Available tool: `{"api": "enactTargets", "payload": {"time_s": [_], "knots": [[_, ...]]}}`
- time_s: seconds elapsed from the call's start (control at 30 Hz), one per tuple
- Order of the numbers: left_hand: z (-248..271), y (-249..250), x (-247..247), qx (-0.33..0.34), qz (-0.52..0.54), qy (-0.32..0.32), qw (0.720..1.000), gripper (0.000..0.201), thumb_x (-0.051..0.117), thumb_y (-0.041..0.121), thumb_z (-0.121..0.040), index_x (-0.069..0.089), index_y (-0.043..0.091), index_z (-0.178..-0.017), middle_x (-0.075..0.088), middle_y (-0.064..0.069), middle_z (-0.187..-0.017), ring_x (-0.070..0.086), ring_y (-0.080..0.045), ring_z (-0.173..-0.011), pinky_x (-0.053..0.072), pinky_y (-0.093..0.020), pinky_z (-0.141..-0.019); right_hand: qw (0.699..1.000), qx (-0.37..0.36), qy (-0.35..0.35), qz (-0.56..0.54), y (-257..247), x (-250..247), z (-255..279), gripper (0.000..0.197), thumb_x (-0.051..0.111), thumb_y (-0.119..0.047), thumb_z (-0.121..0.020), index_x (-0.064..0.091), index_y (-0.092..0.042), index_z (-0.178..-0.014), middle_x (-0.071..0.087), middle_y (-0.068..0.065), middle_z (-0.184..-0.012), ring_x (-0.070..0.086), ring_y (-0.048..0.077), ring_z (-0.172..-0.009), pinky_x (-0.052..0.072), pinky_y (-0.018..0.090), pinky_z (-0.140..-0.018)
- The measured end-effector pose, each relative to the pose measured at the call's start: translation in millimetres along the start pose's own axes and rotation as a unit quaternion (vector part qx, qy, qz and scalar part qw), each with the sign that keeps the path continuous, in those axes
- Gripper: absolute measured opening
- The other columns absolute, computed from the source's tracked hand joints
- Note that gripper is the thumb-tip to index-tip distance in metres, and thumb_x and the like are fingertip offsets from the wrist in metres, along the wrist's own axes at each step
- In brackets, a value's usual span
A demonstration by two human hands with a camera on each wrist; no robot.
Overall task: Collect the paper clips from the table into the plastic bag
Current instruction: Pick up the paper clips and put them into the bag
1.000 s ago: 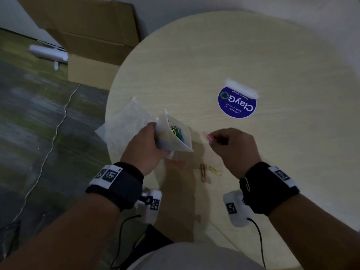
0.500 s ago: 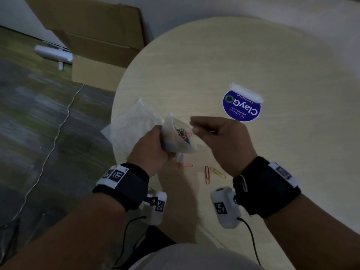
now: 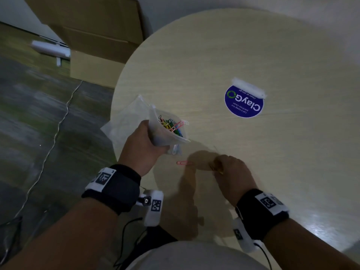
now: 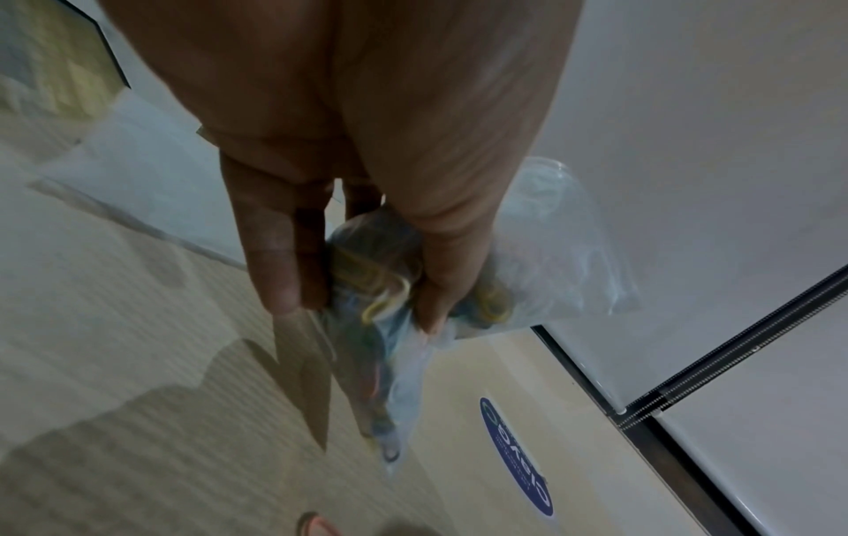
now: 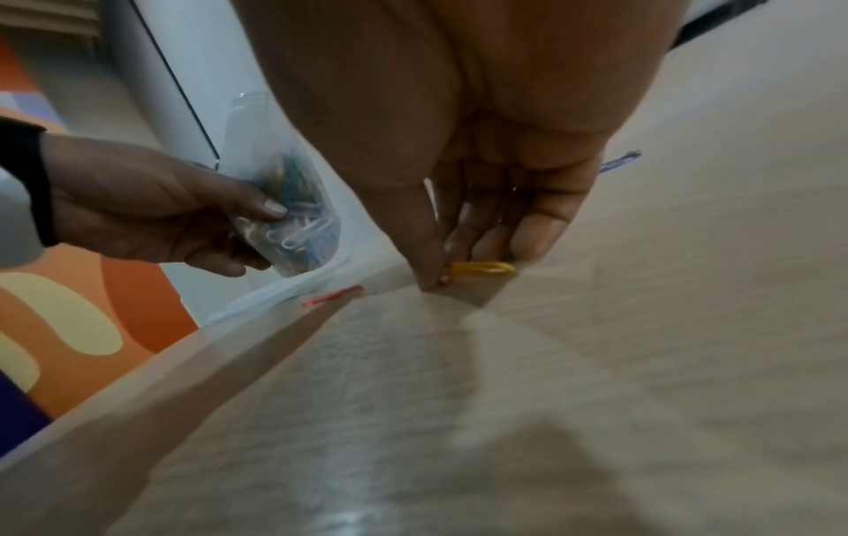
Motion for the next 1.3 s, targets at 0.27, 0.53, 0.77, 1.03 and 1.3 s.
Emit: {"api": "enactTargets", "payload": {"time_s": [0.27, 0.53, 0.77, 1.03, 1.3], "knots": [[6.3, -6.9, -11.6, 0.008, 0.01, -0.002, 1.0, 0.055, 0.086, 0.028, -0.072, 0.049, 0.032, -0.112, 0.063, 0.011, -0.106, 0.063, -0.012, -0.097, 0.053, -0.029, -0.078, 0.995, -0.085, -0.023, -0.038, -16.1, -3.7, -5.4, 0.018, 0.058, -0.015, -0.086, 0.068, -0.016, -0.101, 0.061, 0.011, -0.094, 0.059, 0.032, -0.09, 0.042, 0.031, -0.076], [12.2, -32.2, -28.7, -0.005, -0.01, -0.019, 1.0, 0.059, 0.087, 0.022, -0.07, 0.049, 0.035, -0.113, 0.062, 0.019, -0.106, 0.063, -0.007, -0.099, 0.056, -0.037, -0.084, 0.975, -0.207, -0.076, 0.006, -69.9, 16.1, -27.7, 0.025, 0.054, -0.023, -0.089, 0.066, -0.02, -0.111, 0.053, 0.011, -0.107, 0.054, 0.033, -0.095, 0.044, 0.034, -0.081], [11.9, -25.9, -8.4, 0.023, -0.063, -0.056, 0.996, 0.063, 0.087, 0.029, -0.07, 0.047, 0.035, -0.119, 0.064, 0.007, -0.114, 0.065, -0.013, -0.1, 0.054, -0.032, -0.081, 0.994, -0.09, -0.05, -0.04, -36.2, 14.7, -31.5, 0.02, 0.055, -0.021, -0.087, 0.062, -0.017, -0.105, 0.061, 0.011, -0.105, 0.055, 0.032, -0.1, 0.042, 0.035, -0.085], [4.8, -5.0, 16.7, 0.039, -0.068, -0.061, 0.995, 0.07, 0.089, 0.028, -0.068, 0.048, 0.03, -0.125, 0.063, 0.007, -0.115, 0.063, -0.014, -0.102, 0.046, -0.024, -0.078, 0.991, -0.053, 0.053, -0.108, -12.5, -30.3, -22.0, 0.015, 0.067, -0.015, -0.076, 0.071, -0.022, -0.089, 0.068, 0.005, -0.086, 0.063, 0.024, -0.082, 0.038, 0.023, -0.068], [0.0, 5.0, 27.3, 0.048, -0.069, -0.064, 0.994, 0.062, 0.088, 0.027, -0.068, 0.049, 0.035, -0.116, 0.057, 0.018, -0.1, 0.057, -0.008, -0.093, 0.043, -0.022, -0.078, 0.954, -0.135, 0.116, -0.243, -78.2, -104.6, -11.8, 0.019, 0.074, -0.009, -0.07, 0.068, -0.02, -0.085, 0.068, -0.007, -0.073, 0.061, 0.007, -0.069, 0.045, 0.013, -0.064]]}}
Point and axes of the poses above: each hand's wrist, its own z-axis away from the middle knuckle, its own x-axis out of the palm, y = z × x, the point moved 6 cm from there along -z, towards the middle knuckle
